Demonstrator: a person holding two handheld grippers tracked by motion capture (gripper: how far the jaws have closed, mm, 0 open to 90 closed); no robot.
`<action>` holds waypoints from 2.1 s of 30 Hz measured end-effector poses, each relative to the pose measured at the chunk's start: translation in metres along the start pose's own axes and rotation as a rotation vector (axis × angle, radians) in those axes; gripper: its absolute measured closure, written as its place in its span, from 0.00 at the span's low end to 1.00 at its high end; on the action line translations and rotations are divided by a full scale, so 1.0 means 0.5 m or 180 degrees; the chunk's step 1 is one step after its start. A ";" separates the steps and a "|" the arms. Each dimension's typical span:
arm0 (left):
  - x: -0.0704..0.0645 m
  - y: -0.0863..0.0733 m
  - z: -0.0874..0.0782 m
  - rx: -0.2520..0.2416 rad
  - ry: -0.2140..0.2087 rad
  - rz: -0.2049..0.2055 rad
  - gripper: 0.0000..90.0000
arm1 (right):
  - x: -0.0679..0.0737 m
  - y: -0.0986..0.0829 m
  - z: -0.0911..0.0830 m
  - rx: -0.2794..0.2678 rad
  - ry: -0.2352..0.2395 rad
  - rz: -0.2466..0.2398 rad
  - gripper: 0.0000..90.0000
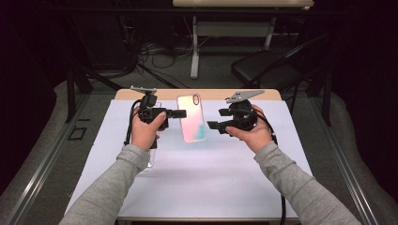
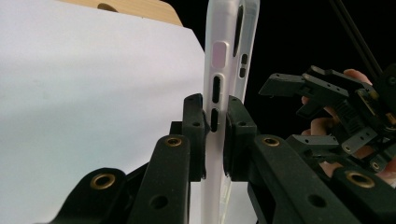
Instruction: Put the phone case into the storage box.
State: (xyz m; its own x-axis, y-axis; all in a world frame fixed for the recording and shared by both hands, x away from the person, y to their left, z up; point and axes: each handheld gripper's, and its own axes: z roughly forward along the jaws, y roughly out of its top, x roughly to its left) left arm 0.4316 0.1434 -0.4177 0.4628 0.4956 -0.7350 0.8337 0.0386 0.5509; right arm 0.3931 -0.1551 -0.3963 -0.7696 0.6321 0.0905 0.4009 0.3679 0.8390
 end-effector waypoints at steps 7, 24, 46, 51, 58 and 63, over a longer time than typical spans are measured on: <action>0.000 -0.001 0.002 0.0010 -0.0019 0.0049 0.91 | -0.009 -0.001 0.005 -0.0018 0.0130 0.0143 0.39; -0.007 -0.007 0.008 0.0045 -0.0036 0.0127 0.91 | -0.018 -0.009 0.024 0.0005 0.0373 0.0403 0.49; -0.020 -0.016 0.018 0.0065 -0.0072 0.0210 0.91 | -0.022 -0.014 0.024 -0.0127 0.0425 0.0611 0.52; -0.021 -0.019 0.020 0.0077 -0.0081 0.0228 0.91 | -0.022 -0.017 0.024 -0.0125 0.0433 0.0683 0.55; -0.023 -0.023 0.023 0.0093 -0.0096 0.0251 0.91 | -0.022 -0.018 0.026 -0.0084 0.0510 0.0708 0.60; -0.024 -0.025 0.025 0.0094 -0.0112 0.0265 0.91 | -0.024 -0.019 0.029 -0.0066 0.0519 0.0734 0.60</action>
State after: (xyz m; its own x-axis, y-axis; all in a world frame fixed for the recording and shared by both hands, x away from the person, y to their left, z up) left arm 0.4194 0.1261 -0.4205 0.5407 0.4653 -0.7008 0.8001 -0.0273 0.5992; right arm 0.4058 -0.1563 -0.4133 -0.7297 0.5787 0.3641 0.5657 0.2120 0.7969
